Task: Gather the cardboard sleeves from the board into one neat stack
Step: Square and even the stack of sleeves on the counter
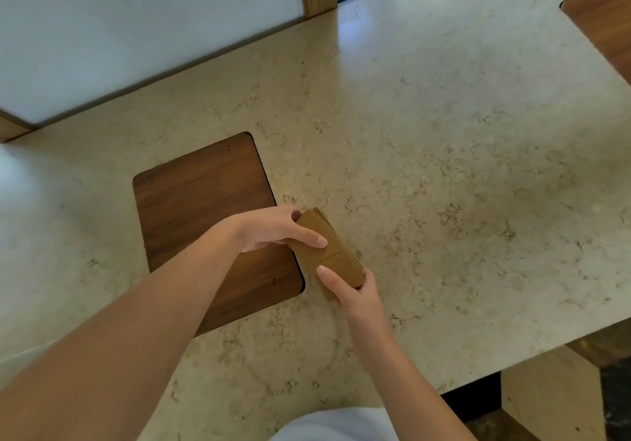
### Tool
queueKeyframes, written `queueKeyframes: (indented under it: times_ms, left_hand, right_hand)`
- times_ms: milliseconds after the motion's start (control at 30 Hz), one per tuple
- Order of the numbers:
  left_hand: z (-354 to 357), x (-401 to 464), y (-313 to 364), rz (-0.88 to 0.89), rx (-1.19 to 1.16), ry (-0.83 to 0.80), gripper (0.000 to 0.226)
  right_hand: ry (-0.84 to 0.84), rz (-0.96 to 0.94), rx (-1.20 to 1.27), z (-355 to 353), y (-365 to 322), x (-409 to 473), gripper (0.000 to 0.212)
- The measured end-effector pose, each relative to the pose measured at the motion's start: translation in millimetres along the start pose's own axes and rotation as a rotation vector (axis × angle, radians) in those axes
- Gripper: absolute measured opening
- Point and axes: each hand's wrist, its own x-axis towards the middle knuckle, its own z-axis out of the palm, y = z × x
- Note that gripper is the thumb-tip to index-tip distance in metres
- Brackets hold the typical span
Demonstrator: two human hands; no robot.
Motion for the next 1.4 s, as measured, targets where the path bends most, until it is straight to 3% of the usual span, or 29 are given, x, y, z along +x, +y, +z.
queueKeyframes:
  times_ms: [233,433,600,667,700,800,967,1100,1300,1400]
  left_hand:
    - [17,-21,-64,0.125,-0.364,0.140,0.082]
    - [43,-32,-93,0.221,-0.524,0.216,0.063]
    - [63,-37,-102,0.210,-0.647,0.305,0.104]
    - [73,-42,-113,0.220,-0.674,0.316,0.105]
    - [80,-46,-121,0.223,-0.681,0.313,0.102]
    - [104,-57,-146,0.245,-0.655,0.365,0.104]
    - [146,-80,-184,0.407,-0.338,0.589,0.111]
    - [163,-87,-210,0.539,-0.140,0.769,0.108]
    - [169,-77,-248,0.477,0.041,0.907,0.114]
    - [169,-73,-253,0.401,0.154,0.963,0.121]
  right_hand:
    - [-0.033,-0.122,-0.417,1,-12,8,0.129]
    - [-0.248,-0.068,-0.417,-4,-28,26,0.113]
    - [-0.325,-0.014,-0.492,-9,-43,37,0.133]
    - [-0.351,-0.015,-0.544,-10,-42,33,0.136]
    - [-0.378,-0.029,-0.560,-12,-39,30,0.127]
    - [-0.490,-0.136,-0.649,-16,-21,20,0.099]
    - [-0.534,-0.564,-0.982,-28,20,2,0.122]
    - [-0.541,-0.868,-1.125,-29,50,1,0.116]
    - [-0.491,-1.063,-1.276,-24,77,12,0.109]
    - [-0.484,-1.065,-1.281,-23,81,17,0.112]
